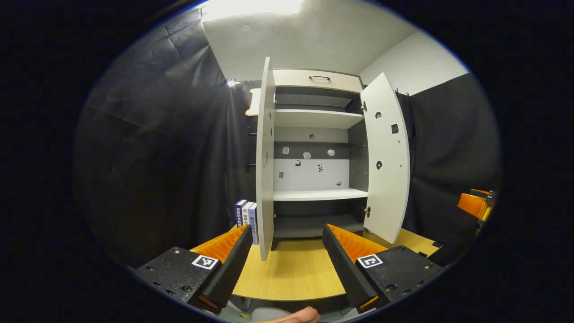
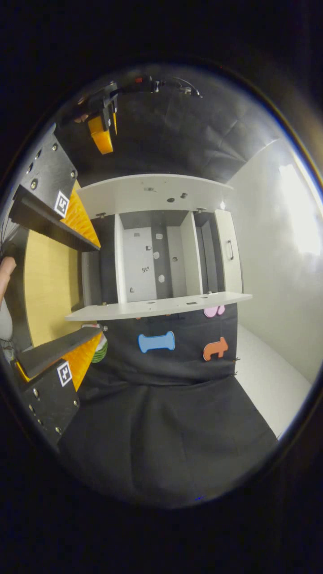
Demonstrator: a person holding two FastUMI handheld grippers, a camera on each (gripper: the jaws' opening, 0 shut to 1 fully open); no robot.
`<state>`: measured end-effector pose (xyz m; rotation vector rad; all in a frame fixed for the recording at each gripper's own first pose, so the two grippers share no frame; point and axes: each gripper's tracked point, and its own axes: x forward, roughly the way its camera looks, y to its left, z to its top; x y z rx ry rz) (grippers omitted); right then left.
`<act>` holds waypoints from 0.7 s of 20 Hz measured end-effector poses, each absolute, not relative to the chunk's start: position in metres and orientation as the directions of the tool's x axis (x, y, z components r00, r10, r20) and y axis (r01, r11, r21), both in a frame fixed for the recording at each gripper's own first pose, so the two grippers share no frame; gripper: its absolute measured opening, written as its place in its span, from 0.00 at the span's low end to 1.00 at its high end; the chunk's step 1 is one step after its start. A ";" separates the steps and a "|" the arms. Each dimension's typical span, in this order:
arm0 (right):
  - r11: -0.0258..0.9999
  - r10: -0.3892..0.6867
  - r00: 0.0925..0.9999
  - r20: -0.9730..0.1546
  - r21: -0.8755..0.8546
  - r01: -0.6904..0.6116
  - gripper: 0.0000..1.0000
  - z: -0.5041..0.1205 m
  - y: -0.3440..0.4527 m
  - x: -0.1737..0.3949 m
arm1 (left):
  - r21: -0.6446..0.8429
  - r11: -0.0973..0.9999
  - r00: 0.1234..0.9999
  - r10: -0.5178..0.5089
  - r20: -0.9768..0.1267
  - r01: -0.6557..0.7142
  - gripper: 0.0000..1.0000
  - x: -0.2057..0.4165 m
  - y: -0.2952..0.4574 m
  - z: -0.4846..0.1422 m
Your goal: Open the right door of the double-door shoe cabinet with the right hand, and open the left door with the left hand.
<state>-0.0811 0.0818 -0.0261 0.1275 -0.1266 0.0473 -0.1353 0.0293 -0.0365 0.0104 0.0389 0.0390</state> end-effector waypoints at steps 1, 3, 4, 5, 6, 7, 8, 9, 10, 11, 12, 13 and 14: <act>0.991 0.042 0.990 0.133 0.119 -0.058 1.00 -0.025 0.084 -0.083 | 0.005 0.999 0.998 0.037 -0.044 -0.037 0.97 -0.134 0.028 -0.039; 0.993 0.054 0.990 0.130 0.098 -0.067 0.96 -0.029 0.090 -0.082 | -0.003 0.999 0.998 0.037 -0.045 -0.037 0.97 -0.131 0.030 -0.041; 0.994 0.058 0.990 0.125 0.088 -0.070 0.96 -0.030 0.093 -0.081 | -0.008 0.999 0.998 0.036 -0.047 -0.036 0.97 -0.130 0.032 -0.042; 0.994 0.061 0.991 0.122 0.084 -0.072 1.00 -0.032 0.095 -0.081 | -0.019 0.999 0.998 0.042 -0.050 -0.043 0.97 -0.129 0.036 -0.042; 0.994 0.062 0.990 0.125 0.086 -0.073 1.00 -0.031 0.096 -0.081 | -0.029 0.998 0.998 0.048 -0.051 -0.049 0.98 -0.128 0.040 -0.041; 0.994 0.059 0.990 0.126 0.088 -0.071 1.00 -0.031 0.097 -0.079 | -0.036 0.998 0.998 0.050 -0.045 -0.052 0.98 -0.127 0.042 -0.039; 0.994 0.058 0.990 0.125 0.088 -0.069 1.00 -0.031 0.098 -0.079 | -0.036 0.998 0.997 0.055 -0.048 -0.056 0.97 -0.127 0.044 -0.040; 0.994 0.061 0.990 0.125 0.084 -0.072 1.00 -0.031 0.099 -0.078 | -0.033 0.997 0.997 0.061 -0.051 -0.063 0.96 -0.127 0.047 -0.041; 0.994 0.065 0.990 0.124 0.081 -0.076 1.00 -0.031 0.102 -0.079 | -0.026 0.997 0.997 0.066 -0.047 -0.067 0.96 -0.128 0.048 -0.039; 0.994 0.069 0.990 0.126 0.079 -0.079 1.00 -0.032 0.103 -0.079 | -0.020 0.997 0.997 0.068 -0.041 -0.069 0.97 -0.128 0.048 -0.036; 0.994 0.069 0.989 0.129 0.078 -0.080 1.00 -0.031 0.103 -0.080 | -0.016 0.997 0.997 0.069 -0.038 -0.070 0.97 -0.128 0.048 -0.035; 0.994 0.069 0.989 0.129 0.078 -0.080 1.00 -0.032 0.103 -0.081 | -0.016 0.998 0.997 0.067 -0.035 -0.068 0.96 -0.130 0.047 -0.034; 0.994 0.068 0.989 0.129 0.078 -0.079 1.00 -0.032 0.102 -0.081 | -0.012 0.998 0.998 0.059 -0.034 -0.059 0.96 -0.130 0.043 -0.034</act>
